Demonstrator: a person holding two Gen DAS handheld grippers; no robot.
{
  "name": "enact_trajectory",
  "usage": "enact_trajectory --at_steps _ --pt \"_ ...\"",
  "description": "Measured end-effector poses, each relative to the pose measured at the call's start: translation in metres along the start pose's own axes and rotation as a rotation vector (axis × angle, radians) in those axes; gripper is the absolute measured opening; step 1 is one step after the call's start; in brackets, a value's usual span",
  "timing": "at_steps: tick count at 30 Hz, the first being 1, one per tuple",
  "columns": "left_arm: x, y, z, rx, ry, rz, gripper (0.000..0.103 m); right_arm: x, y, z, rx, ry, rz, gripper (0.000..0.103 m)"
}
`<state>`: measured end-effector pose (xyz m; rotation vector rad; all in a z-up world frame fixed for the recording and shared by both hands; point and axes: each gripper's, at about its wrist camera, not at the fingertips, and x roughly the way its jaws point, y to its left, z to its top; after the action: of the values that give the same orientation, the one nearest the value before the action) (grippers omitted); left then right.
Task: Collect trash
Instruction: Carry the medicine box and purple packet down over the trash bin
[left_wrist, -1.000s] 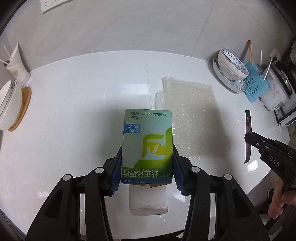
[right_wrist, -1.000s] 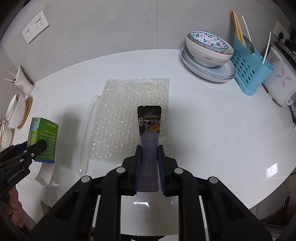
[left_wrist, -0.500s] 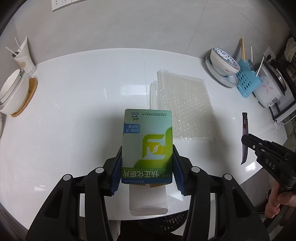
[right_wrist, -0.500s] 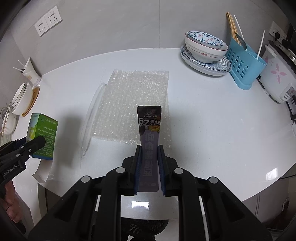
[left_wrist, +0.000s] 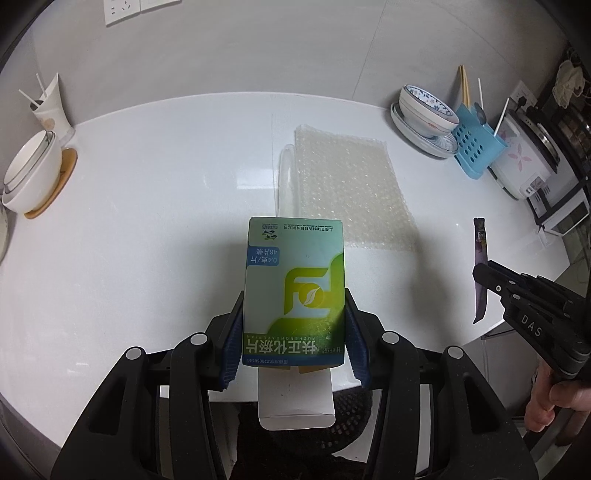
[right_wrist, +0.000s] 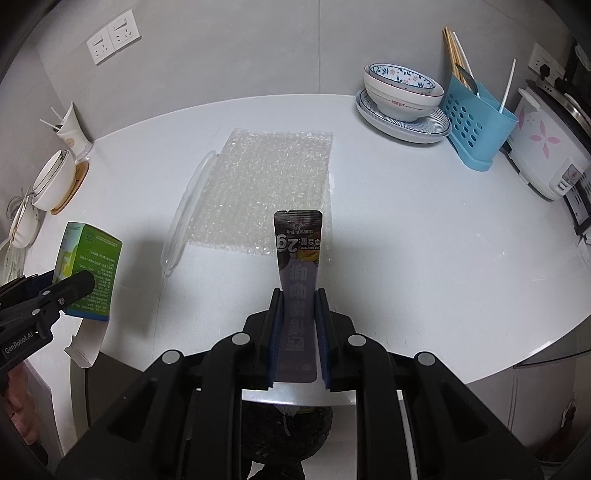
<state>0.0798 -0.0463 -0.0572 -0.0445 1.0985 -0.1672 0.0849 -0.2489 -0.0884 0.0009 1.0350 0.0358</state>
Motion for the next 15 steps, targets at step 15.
enact_trajectory --at_steps 15 --pt "-0.015 -0.030 -0.053 0.010 0.005 -0.012 0.047 -0.020 -0.010 -0.048 -0.017 -0.009 0.023 0.016"
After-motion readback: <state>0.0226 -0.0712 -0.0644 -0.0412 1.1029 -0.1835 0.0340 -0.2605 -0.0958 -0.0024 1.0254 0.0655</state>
